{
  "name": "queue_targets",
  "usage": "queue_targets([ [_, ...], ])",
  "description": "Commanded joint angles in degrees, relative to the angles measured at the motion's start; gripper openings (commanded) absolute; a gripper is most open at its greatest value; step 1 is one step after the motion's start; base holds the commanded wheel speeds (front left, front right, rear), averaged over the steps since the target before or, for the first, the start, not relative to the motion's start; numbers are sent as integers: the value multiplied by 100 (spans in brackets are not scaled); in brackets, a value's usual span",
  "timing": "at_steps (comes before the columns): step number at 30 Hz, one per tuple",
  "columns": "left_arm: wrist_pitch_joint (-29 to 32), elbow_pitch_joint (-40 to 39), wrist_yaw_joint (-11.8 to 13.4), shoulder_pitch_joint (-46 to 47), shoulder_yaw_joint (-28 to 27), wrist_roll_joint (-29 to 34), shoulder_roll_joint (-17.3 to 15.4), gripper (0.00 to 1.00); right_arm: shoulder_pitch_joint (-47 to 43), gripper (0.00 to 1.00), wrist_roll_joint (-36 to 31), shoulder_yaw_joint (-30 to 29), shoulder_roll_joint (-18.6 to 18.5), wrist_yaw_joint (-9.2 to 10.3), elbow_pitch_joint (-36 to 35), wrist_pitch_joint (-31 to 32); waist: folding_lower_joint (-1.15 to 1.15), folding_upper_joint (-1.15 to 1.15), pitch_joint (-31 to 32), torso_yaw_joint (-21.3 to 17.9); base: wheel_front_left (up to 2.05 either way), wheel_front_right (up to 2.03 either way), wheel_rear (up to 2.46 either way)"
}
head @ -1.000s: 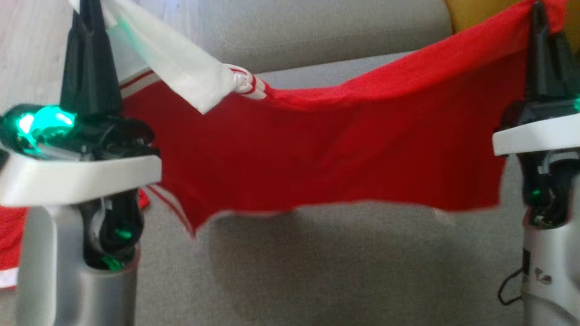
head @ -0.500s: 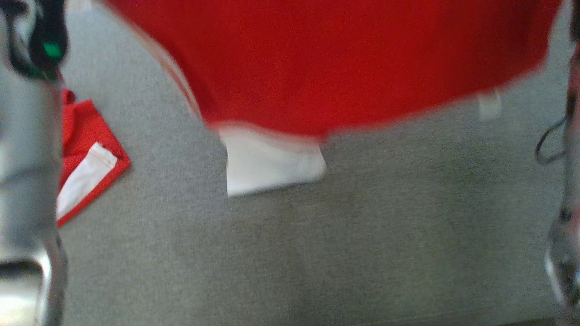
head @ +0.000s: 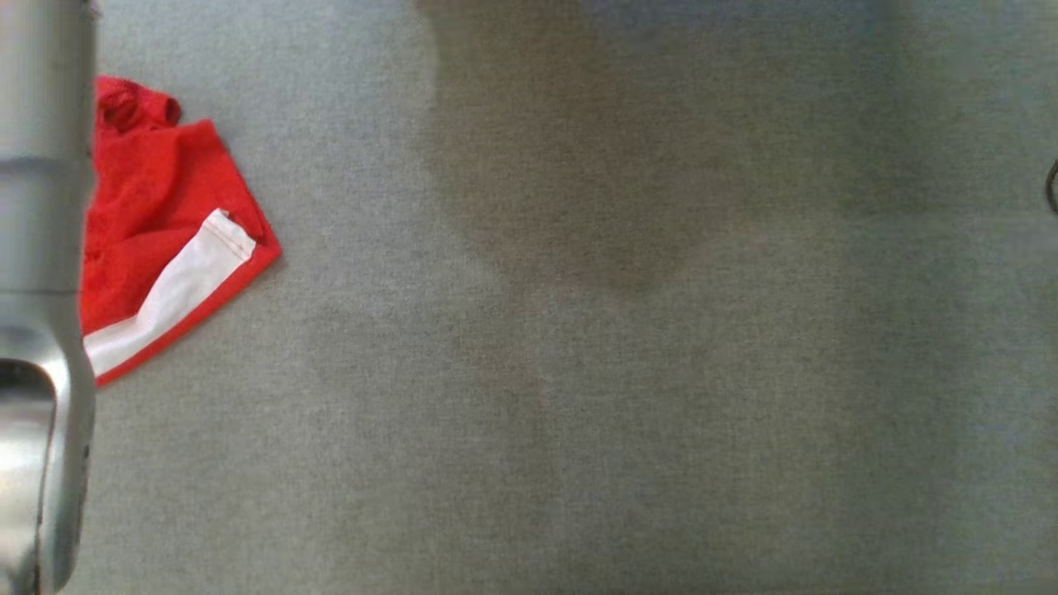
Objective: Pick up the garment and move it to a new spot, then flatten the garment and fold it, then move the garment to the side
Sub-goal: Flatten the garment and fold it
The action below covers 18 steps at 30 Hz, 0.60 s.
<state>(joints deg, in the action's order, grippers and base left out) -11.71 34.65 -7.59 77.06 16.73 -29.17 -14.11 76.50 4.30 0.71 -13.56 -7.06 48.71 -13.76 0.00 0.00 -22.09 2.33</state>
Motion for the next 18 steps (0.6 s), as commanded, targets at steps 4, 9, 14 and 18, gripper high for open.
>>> queue_targets([
  [4, -168, 65, 11, -63, 329, -282, -263, 0, -261, 0, -75, 61, -4, -43, 303, -93, 0, 0, -171, 43, 0, 0, 0],
  [9, -279, 224, 11, -584, 810, -542, -375, 0, -747, 0, -92, 277, -79, -43, 903, -112, 0, 0, -203, 82, 0, 0, 0],
  [14, -312, 204, 11, -1405, 1485, -714, -617, 0, -1201, 0, 316, 844, -8, -43, 1441, 28, 0, 0, 81, 67, 0, 0, 0],
  [18, -275, 81, 10, -2072, 2043, -972, -944, 0, -1572, 0, 778, 1492, -92, -43, 1592, 400, 0, 0, 393, 50, 0, 0, 0],
])
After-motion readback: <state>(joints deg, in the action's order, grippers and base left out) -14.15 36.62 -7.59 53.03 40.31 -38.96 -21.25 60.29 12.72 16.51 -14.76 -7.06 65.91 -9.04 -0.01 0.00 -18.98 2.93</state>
